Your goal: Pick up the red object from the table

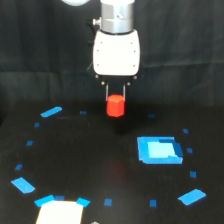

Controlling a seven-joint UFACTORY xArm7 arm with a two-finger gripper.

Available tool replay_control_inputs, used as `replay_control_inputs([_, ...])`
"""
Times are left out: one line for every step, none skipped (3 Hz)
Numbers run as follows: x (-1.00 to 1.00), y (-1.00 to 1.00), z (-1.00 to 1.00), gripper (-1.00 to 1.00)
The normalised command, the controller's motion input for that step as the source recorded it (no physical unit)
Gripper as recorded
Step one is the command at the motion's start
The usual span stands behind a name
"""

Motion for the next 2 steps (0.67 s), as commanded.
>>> replay_control_inputs([-0.78, -0.96, 0.92, -1.0])
replay_control_inputs([0.06, 1.0, 1.0, -1.0])
